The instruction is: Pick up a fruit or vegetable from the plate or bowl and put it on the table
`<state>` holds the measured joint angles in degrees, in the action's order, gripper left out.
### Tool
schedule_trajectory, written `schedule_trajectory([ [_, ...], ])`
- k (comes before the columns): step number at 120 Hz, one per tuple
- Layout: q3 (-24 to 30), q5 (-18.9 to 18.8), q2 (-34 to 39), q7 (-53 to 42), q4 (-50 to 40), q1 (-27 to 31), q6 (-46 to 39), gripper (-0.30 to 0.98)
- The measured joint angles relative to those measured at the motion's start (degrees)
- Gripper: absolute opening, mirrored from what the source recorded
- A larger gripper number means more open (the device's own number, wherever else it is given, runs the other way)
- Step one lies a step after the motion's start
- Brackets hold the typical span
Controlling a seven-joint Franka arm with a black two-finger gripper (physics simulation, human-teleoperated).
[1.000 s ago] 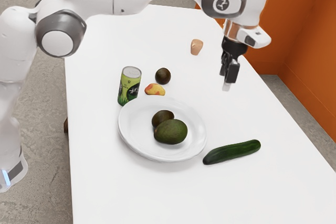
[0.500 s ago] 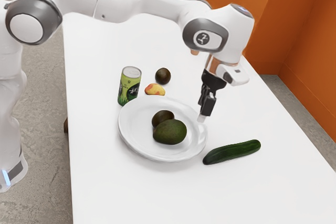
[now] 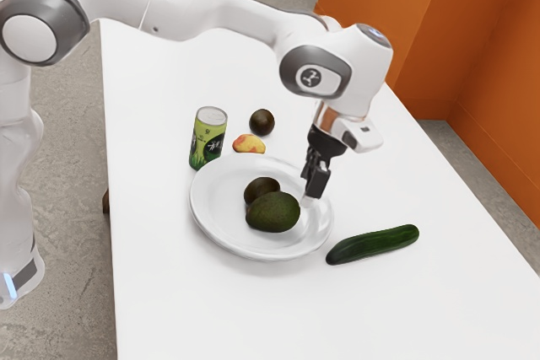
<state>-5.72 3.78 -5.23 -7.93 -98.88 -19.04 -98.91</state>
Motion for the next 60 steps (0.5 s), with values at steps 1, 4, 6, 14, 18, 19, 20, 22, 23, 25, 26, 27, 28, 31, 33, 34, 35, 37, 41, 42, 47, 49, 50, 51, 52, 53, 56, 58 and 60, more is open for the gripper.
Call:
schedule_trajectory([
  [1, 0.0, 0.0, 0.0, 0.0, -0.1, 0.0, 0.0, 0.69],
  [4, 0.0, 0.0, 0.0, 0.2, -0.3, 0.0, 0.0, 0.69],
  [6, 0.0, 0.0, 0.0, 0.3, -0.4, 0.0, -0.1, 0.69],
  [14, 0.0, 0.0, 0.1, 0.6, -1.1, 0.1, -0.1, 0.69],
  [18, 0.0, 0.0, 0.2, 0.8, -1.8, 0.1, -0.3, 0.69],
  [19, 0.0, -0.1, 0.2, 0.8, -2.0, 0.1, -0.4, 0.69],
  [20, 0.0, -0.1, 0.3, 0.9, -2.2, 0.1, -0.4, 0.69],
  [22, 0.0, -0.1, 0.3, 1.0, -2.5, 0.1, -0.5, 0.69],
  [23, 0.0, -0.1, 0.3, 1.0, -2.6, 0.0, -0.6, 0.69],
  [25, 0.0, -0.1, 0.4, 1.1, -2.8, 0.0, -0.7, 0.69],
  [26, 0.0, -0.1, 0.4, 1.1, -2.9, 0.0, -0.8, 0.69],
  [27, 0.0, -0.1, 0.4, 1.1, -3.0, 0.0, -0.8, 0.69],
  [28, 0.0, -0.1, 0.4, 1.2, -3.1, 0.0, -0.9, 0.69],
  [31, 0.0, -0.1, 0.4, 1.3, -3.2, 0.0, -1.0, 0.69],
  [33, 0.0, -0.2, 0.4, 1.3, -3.3, 0.0, -1.1, 0.69],
  [34, 0.0, -0.2, 0.4, 1.4, -3.3, 0.0, -1.1, 0.69],
  [35, 0.0, -0.2, 0.4, 1.4, -3.4, 0.1, -1.1, 0.69],
  [37, 0.0, -0.2, 0.4, 1.5, -3.4, 0.1, -1.2, 0.69],
  [41, 0.1, -0.3, 0.5, 1.6, -3.5, 0.1, -1.3, 0.69],
  [42, 0.1, -0.3, 0.6, 1.6, -3.5, 0.1, -1.3, 0.69],
  [47, 0.1, -0.4, 0.8, 1.7, -3.7, 0.1, -1.4, 0.69],
  [49, 0.1, -0.4, 1.0, 1.8, -3.9, 0.1, -1.4, 0.69],
  [50, 0.1, -0.5, 1.1, 1.8, -4.1, 0.1, -1.4, 0.69],
  [51, 0.2, -0.5, 1.2, 1.8, -4.2, 0.1, -1.5, 0.69],
  [52, 0.2, -0.5, 1.4, 1.9, -4.4, 0.1, -1.5, 0.69],
  [53, 0.2, -0.6, 1.5, 1.9, -4.5, 0.1, -1.5, 0.69],
  [56, 0.3, -0.7, 1.7, 2.0, -4.7, 0.1, -1.5, 0.69],
  [58, 0.3, -0.7, 1.8, 2.0, -4.9, 0.1, -1.6, 0.69],
  [60, 0.4, -0.8, 2.0, 2.0, -5.1, 0.1, -1.6, 0.69],
])
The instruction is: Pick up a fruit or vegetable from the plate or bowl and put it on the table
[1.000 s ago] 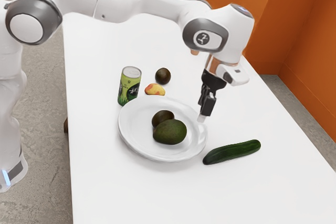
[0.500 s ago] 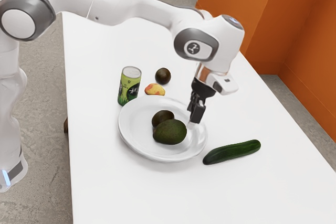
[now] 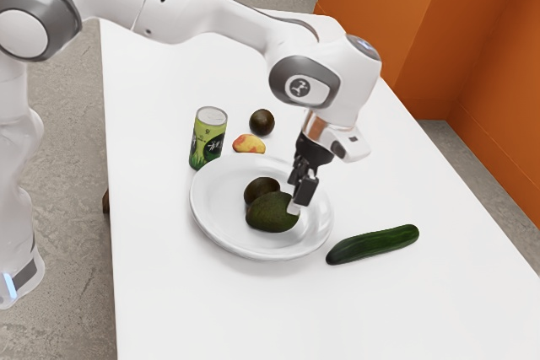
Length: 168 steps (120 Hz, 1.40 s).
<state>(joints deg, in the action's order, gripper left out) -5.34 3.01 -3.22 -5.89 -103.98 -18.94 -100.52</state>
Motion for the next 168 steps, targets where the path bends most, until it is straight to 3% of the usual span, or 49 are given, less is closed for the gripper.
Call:
schedule_trajectory([
  [168, 1.0, -1.1, 1.2, 1.6, -8.3, -0.3, -7.3, 0.69],
])
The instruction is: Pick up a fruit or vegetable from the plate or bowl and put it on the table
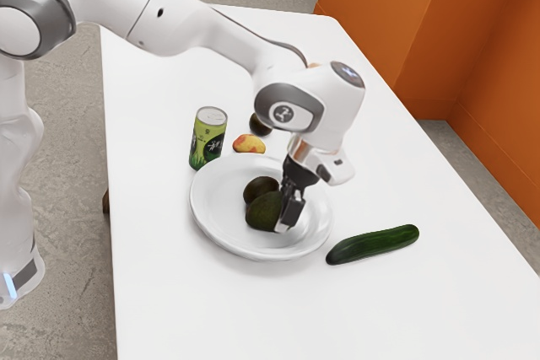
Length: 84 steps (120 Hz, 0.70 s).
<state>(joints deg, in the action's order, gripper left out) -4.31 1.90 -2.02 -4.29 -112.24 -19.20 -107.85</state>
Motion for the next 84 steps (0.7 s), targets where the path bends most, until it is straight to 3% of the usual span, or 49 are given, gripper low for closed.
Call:
schedule_trajectory([
  [28, 0.0, 0.0, 0.1, 0.2, -0.3, 0.0, 0.5, 0.68],
  [70, 1.3, -1.2, 0.0, 2.0, 2.6, 1.5, 1.3, 0.26],
  [84, 3.2, -3.0, 0.0, 2.6, 6.9, 2.4, 2.0, 0.23],
])
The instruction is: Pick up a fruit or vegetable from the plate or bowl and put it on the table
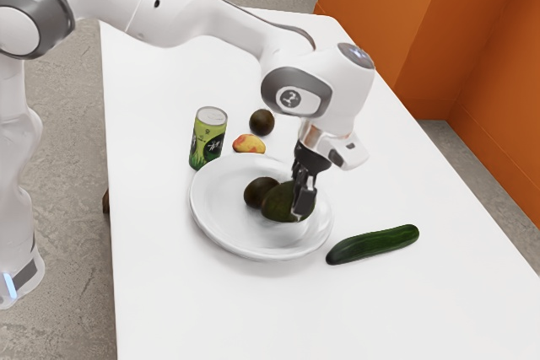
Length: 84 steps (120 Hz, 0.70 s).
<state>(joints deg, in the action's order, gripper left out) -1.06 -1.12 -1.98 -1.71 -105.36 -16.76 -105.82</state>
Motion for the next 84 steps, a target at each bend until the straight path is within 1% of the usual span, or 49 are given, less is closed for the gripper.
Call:
schedule_trajectory([
  [11, 3.3, -1.1, -0.1, 0.5, 4.0, 1.4, 1.2, 0.29],
  [19, 6.5, -1.8, -0.2, 0.9, 6.2, 2.2, 1.9, 0.29],
  [27, 9.5, -2.0, -0.6, 1.2, 8.1, 1.9, 2.3, 0.31],
  [37, 13.2, -2.0, -2.1, 1.7, 10.0, 0.3, 2.6, 0.33],
  [44, 15.6, -2.0, -4.6, 1.9, 13.2, -1.6, 2.7, 0.33],
  [49, 16.6, -2.1, -7.7, 2.1, 16.9, -2.9, 2.8, 0.34],
  [58, 17.3, -2.7, -13.4, 2.3, 23.4, -4.2, 2.8, 0.34],
  [69, 17.5, -3.3, -16.0, 2.5, 25.9, -4.6, 2.7, 0.35],
  [71, 17.6, -3.6, -16.2, 2.5, 26.1, -4.6, 2.7, 0.41],
  [76, 17.9, -4.0, -16.4, 2.5, 26.4, -4.9, 2.7, 0.51],
  [84, 18.1, -4.3, -16.7, 2.4, 26.5, -5.1, 2.6, 0.58],
])
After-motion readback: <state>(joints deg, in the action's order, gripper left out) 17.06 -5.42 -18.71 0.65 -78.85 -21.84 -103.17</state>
